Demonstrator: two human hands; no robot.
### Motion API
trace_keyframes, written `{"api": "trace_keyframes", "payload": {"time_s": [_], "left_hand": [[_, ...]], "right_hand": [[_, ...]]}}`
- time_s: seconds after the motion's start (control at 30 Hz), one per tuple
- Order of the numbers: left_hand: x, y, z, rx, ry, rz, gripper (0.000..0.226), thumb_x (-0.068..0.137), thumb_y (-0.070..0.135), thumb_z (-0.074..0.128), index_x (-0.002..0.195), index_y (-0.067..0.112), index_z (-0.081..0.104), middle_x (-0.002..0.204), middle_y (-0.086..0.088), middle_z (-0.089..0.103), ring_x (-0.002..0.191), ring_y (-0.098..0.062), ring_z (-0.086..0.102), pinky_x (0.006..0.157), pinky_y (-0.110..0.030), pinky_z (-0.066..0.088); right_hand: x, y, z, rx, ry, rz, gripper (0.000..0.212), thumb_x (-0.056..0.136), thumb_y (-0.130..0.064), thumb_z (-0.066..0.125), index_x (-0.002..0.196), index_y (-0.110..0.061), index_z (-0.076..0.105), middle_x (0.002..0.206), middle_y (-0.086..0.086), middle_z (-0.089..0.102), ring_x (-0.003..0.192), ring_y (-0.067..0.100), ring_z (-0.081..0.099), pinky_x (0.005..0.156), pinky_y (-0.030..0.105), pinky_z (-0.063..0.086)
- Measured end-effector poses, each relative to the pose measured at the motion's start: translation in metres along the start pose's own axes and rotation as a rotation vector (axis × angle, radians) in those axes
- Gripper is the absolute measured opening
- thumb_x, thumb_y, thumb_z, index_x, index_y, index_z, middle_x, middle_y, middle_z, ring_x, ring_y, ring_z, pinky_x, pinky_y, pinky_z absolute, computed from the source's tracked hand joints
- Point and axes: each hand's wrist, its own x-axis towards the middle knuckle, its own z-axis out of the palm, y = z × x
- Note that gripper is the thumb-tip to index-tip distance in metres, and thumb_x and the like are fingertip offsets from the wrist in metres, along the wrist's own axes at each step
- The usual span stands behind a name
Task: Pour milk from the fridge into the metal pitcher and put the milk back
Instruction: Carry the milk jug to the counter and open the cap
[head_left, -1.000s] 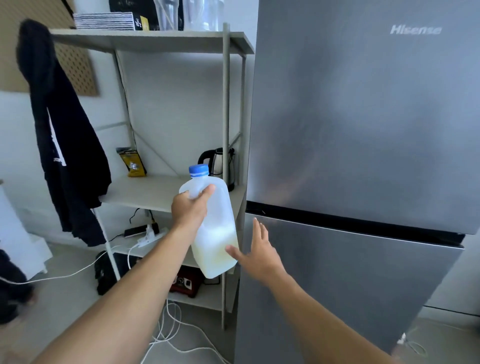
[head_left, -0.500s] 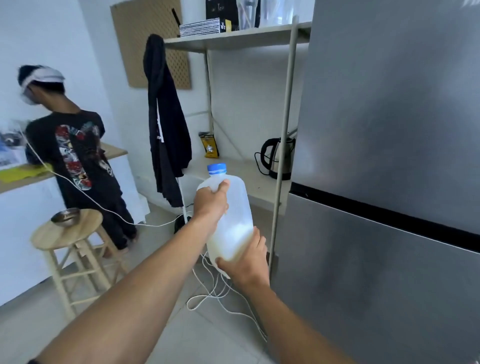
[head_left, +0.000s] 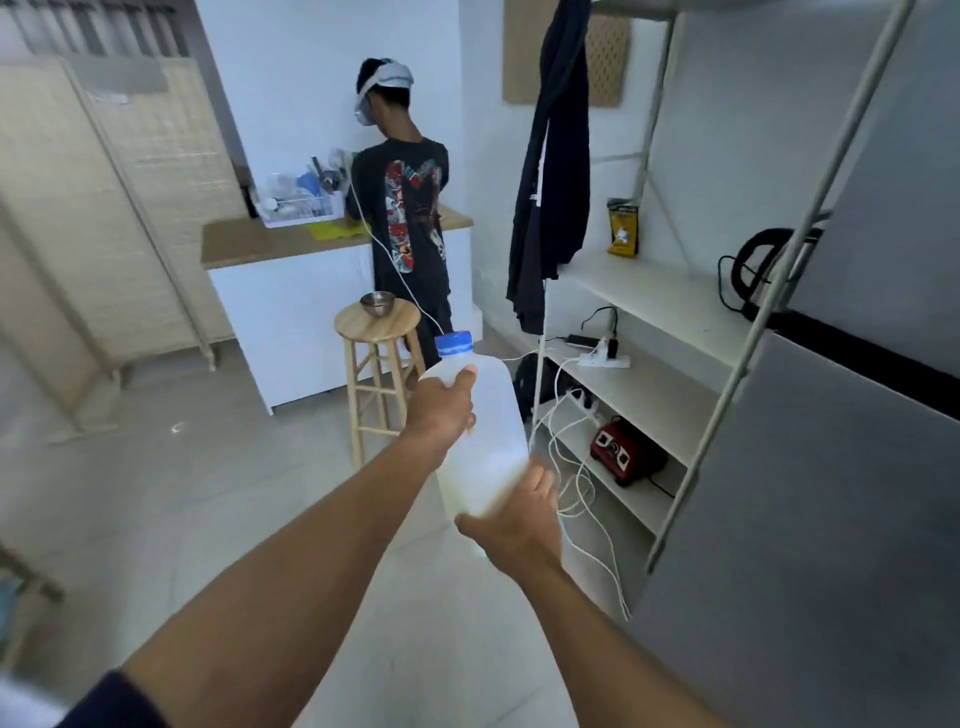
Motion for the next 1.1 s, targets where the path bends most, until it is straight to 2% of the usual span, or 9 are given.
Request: {"api": "trace_keyframes", "payload": {"time_s": [0.13,0.23,0.33,0.47,0.6,0.77,0.93,1.1], "left_hand": [[-0.016,-0.009,-0.068,0.021,0.090,0.015,0.035,0.096,0.036,0.051,0.072,0.011,0.051,0.062,-0.005,0.052,0.049,-0.016,0.050,0.039,-0.015,0.041],[-0.029,-0.024,-0.135,0.019,0.158,0.012,0.032,0.095,0.037,0.050,0.080,0.010,0.056,0.063,-0.006,0.053,0.052,-0.019,0.052,0.057,-0.025,0.045],[-0.051,-0.041,-0.206,-0.009,0.240,0.008,0.030,0.096,0.036,0.050,0.085,0.008,0.058,0.062,-0.007,0.051,0.053,-0.020,0.050,0.061,-0.030,0.044],[-0.099,-0.071,-0.324,-0.002,0.433,-0.021,0.034,0.096,0.035,0.052,0.072,0.011,0.051,0.060,-0.006,0.052,0.052,-0.020,0.051,0.056,-0.027,0.043],[-0.151,-0.097,-0.430,-0.064,0.594,-0.040,0.028,0.096,0.032,0.054,0.083,0.007,0.052,0.063,-0.008,0.049,0.049,-0.018,0.048,0.052,-0.026,0.043],[-0.230,-0.125,-0.533,-0.083,0.797,-0.090,0.035,0.094,0.034,0.058,0.072,0.011,0.045,0.061,-0.010,0.051,0.049,-0.022,0.048,0.055,-0.030,0.043],[-0.315,-0.151,-0.607,-0.085,0.974,-0.184,0.035,0.096,0.038,0.053,0.098,0.004,0.046,0.070,-0.010,0.051,0.054,-0.020,0.048,0.055,-0.030,0.044],[-0.391,-0.170,-0.641,-0.069,1.180,-0.260,0.033,0.095,0.036,0.055,0.089,0.004,0.049,0.067,-0.009,0.052,0.052,-0.021,0.048,0.055,-0.029,0.044]], "right_hand": [[-0.030,-0.042,0.037,0.007,-0.030,-0.109,0.103,0.042,-0.045,0.079,0.127,-0.015,0.028,0.115,-0.001,0.041,0.108,0.023,0.042,0.083,0.035,0.048],[-0.063,-0.081,0.071,-0.004,-0.102,-0.183,0.105,0.041,-0.049,0.080,0.127,-0.014,0.028,0.114,-0.001,0.042,0.106,0.023,0.046,0.077,0.036,0.051],[-0.101,-0.124,0.106,-0.015,-0.199,-0.246,0.109,0.045,-0.050,0.081,0.131,-0.014,0.025,0.119,0.001,0.041,0.109,0.023,0.047,0.077,0.035,0.050],[-0.183,-0.189,0.162,-0.019,-0.341,-0.357,0.104,0.047,-0.049,0.077,0.129,-0.016,0.023,0.118,-0.001,0.040,0.108,0.022,0.046,0.076,0.033,0.049],[-0.274,-0.243,0.211,0.004,-0.486,-0.500,0.104,0.051,-0.052,0.077,0.131,-0.015,0.022,0.120,0.000,0.038,0.110,0.023,0.045,0.076,0.032,0.047],[-0.377,-0.292,0.257,0.048,-0.625,-0.642,0.102,0.052,-0.054,0.076,0.130,-0.016,0.023,0.122,0.000,0.039,0.111,0.022,0.043,0.082,0.035,0.050],[-0.475,-0.319,0.284,0.106,-0.799,-0.785,0.107,0.054,-0.054,0.077,0.136,-0.016,0.019,0.129,0.001,0.038,0.118,0.023,0.043,0.086,0.036,0.049],[-0.549,-0.327,0.294,0.142,-0.979,-0.891,0.102,0.051,-0.050,0.079,0.131,-0.017,0.024,0.124,-0.001,0.040,0.115,0.021,0.044,0.082,0.034,0.050]]}}
